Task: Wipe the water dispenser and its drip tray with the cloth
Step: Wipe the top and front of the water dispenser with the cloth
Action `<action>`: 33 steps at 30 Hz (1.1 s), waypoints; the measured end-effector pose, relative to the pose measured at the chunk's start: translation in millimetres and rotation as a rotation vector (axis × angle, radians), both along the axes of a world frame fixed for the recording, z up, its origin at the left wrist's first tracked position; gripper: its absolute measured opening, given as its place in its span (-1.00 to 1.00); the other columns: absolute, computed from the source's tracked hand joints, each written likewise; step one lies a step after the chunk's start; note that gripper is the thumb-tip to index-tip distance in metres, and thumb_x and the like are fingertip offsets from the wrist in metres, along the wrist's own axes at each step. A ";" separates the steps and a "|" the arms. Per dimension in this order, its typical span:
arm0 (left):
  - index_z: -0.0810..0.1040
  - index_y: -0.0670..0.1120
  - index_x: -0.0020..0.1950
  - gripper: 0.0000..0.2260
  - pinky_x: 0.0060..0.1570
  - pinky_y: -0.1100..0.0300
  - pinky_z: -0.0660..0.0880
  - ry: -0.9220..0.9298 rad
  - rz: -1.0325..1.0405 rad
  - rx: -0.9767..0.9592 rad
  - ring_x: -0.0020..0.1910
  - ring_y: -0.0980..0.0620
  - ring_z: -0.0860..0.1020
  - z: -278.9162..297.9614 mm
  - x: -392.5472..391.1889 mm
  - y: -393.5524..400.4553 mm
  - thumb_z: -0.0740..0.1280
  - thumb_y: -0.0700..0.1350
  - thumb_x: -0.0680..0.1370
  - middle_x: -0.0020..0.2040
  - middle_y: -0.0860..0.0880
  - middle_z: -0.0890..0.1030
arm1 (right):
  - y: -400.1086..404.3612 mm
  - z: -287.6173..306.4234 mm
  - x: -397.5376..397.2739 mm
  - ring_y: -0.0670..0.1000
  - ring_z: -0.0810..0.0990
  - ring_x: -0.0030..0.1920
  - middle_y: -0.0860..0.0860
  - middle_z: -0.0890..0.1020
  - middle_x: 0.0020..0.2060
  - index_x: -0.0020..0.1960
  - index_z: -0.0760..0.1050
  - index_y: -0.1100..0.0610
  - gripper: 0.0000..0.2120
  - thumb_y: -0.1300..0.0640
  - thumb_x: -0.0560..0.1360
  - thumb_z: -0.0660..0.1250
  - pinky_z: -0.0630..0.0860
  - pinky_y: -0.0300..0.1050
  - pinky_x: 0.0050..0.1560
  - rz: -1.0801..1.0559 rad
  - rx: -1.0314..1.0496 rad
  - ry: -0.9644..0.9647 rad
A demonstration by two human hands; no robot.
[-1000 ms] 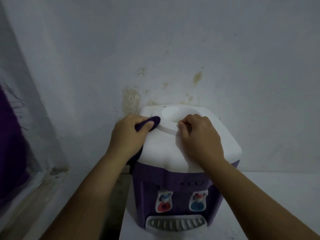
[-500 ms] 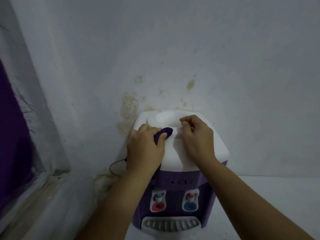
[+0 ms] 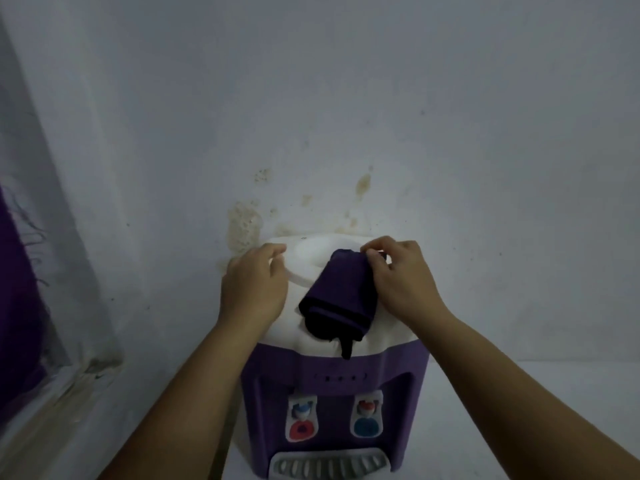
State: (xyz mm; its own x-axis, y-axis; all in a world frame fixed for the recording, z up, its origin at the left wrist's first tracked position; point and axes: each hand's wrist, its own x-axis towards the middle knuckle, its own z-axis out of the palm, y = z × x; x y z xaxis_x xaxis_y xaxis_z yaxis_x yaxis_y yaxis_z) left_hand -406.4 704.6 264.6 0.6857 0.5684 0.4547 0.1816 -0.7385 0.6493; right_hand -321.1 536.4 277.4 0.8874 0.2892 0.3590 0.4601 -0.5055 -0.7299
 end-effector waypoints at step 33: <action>0.58 0.07 0.17 -0.77 0.04 0.13 0.35 -0.048 0.106 -0.106 0.22 -0.05 0.36 -30.0 20.5 26.3 0.16 -0.05 0.62 0.08 0.09 0.55 | 90.0 32.0 70.0 0.17 0.52 0.16 0.11 0.52 0.22 0.31 0.48 -0.14 -0.60 0.12 0.49 0.26 0.48 -0.11 0.16 0.211 -0.739 -0.331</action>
State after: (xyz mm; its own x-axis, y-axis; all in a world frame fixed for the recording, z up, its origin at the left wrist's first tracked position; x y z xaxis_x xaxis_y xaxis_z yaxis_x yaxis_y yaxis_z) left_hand -385.9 731.0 234.6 0.5985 0.6828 0.4190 0.2221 -0.6439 0.7322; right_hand -251.1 626.4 309.4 0.6705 0.7007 0.2438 0.7309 -0.6803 -0.0550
